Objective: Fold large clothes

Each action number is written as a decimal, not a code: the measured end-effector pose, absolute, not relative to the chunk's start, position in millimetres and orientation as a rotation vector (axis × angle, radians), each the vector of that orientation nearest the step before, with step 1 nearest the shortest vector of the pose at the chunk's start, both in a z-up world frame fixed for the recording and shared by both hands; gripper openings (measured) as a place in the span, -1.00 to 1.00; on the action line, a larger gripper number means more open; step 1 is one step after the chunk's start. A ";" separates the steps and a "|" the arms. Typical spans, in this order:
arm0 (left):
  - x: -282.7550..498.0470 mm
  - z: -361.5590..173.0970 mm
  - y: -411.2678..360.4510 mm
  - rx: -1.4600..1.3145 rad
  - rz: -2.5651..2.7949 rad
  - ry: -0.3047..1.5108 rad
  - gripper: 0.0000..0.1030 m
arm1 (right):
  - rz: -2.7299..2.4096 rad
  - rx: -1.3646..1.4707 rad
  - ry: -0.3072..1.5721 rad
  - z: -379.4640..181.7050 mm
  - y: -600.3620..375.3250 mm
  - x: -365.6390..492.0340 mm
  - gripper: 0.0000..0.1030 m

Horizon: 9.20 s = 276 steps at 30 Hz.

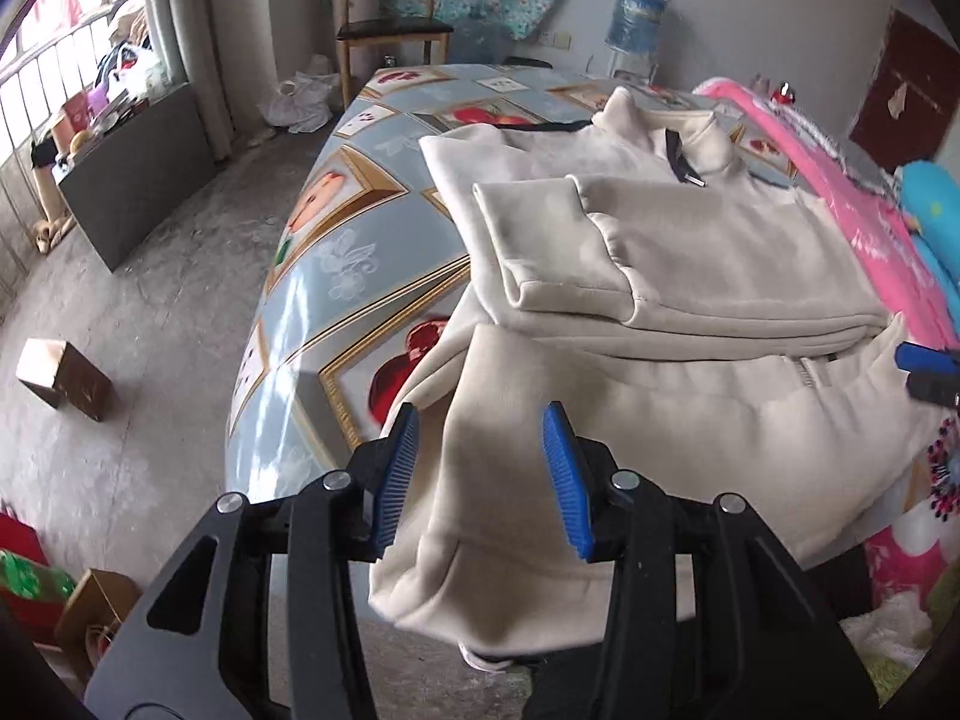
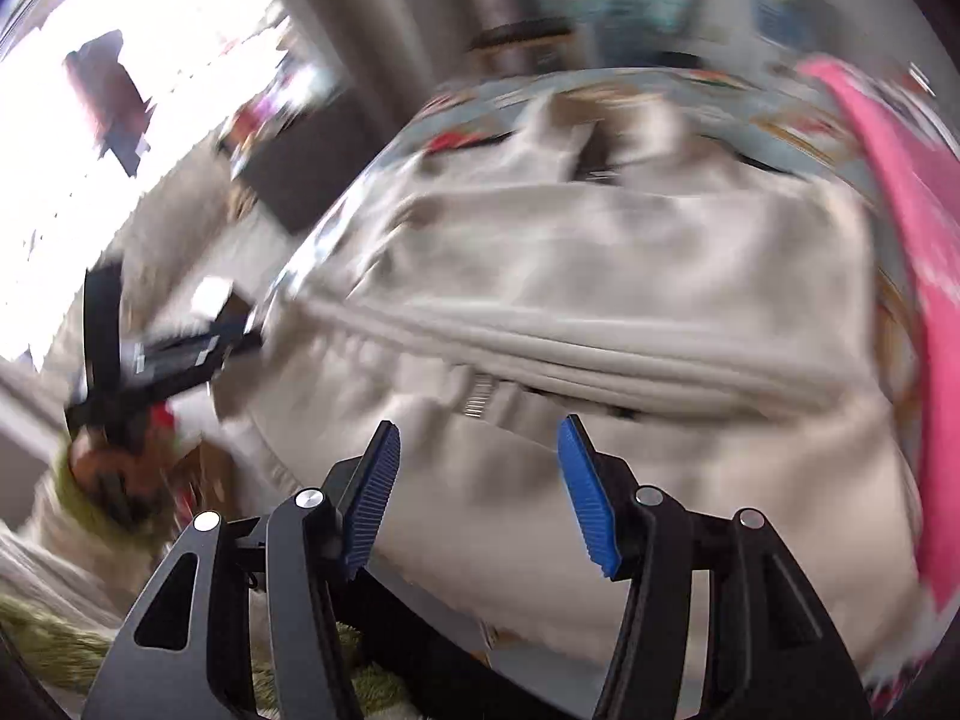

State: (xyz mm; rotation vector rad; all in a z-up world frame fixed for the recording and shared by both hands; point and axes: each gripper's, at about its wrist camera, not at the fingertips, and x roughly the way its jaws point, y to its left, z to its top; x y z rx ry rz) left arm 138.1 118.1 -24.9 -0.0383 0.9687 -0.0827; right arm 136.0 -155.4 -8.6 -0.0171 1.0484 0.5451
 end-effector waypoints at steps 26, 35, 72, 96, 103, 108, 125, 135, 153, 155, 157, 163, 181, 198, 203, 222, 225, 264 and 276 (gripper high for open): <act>135.8 -13.4 120.6 0.017 -0.053 0.836 -0.89 | 0.391 -0.594 0.847 -28.3 -64.1 131.7 -0.90; 128.7 -5.5 115.4 0.077 0.017 0.818 -0.78 | 0.352 -0.616 0.838 -59.5 -59.5 134.9 -0.90; 147.9 -41.6 85.2 0.082 -0.060 0.943 -0.92 | -0.188 -0.043 0.864 -21.6 -309.0 136.0 -0.88; 144.7 -41.4 47.0 -0.014 -0.293 1.007 -0.92 | 0.315 -0.044 1.035 -50.4 -161.7 140.0 0.07; 167.5 0.7 58.0 0.034 -0.276 0.954 -0.91 | 0.358 -0.017 1.006 -2.1 -175.6 162.1 0.17; 227.9 31.1 49.4 0.008 -0.317 0.960 -0.55 | 0.399 0.089 0.972 41.0 -204.0 214.2 0.63; 492.3 16.7 -35.8 0.048 -0.196 1.077 0.22 | 0.190 0.206 1.183 -7.5 -237.5 490.4 0.64; 502.8 -16.5 -49.9 0.124 -0.198 1.185 -0.30 | 0.189 0.091 1.333 -41.7 -233.7 496.1 0.21; 382.9 -23.4 -29.3 0.247 -0.353 1.158 -0.30 | 0.289 -0.177 1.264 -29.5 -216.6 360.5 -0.77; 370.0 -16.0 -23.6 0.240 -0.389 1.142 -0.30 | 0.288 -0.209 1.251 -30.6 -213.9 354.8 -0.78; 355.7 1.9 -16.2 0.214 -0.451 1.098 -0.30 | 0.294 -0.227 1.239 -28.4 -212.4 349.5 -0.78; 370.6 49.0 -0.3 0.066 -0.429 0.964 -0.30 | 0.302 -0.280 1.227 -28.1 -206.4 342.9 -0.78; 407.7 -30.0 -22.6 0.235 -0.318 1.086 -0.30 | 0.522 0.078 1.037 64.2 -206.6 363.7 -0.40; 400.8 -9.2 1.6 0.183 -0.337 1.026 -0.30 | 0.531 0.095 1.168 -13.7 -160.4 390.8 -0.56; 392.8 1.1 9.3 0.108 -0.366 1.027 -0.30 | 0.547 0.059 1.236 -34.6 -152.8 388.9 -0.56; 332.3 0.9 -52.0 0.487 -0.505 0.889 0.17 | 0.548 0.334 1.133 25.9 -214.8 350.1 -0.19; 349.3 7.5 -43.1 0.413 -0.500 0.909 -0.32 | 0.530 0.304 1.135 25.1 -221.1 336.8 -0.18; 383.3 -32.5 -46.1 0.167 -0.547 1.090 -0.71 | 0.390 0.607 1.340 -50.7 -271.1 338.9 -0.18; 396.3 -38.8 -51.9 0.179 -0.504 1.064 -0.68 | 0.347 0.409 1.250 -51.8 -238.4 377.8 -0.73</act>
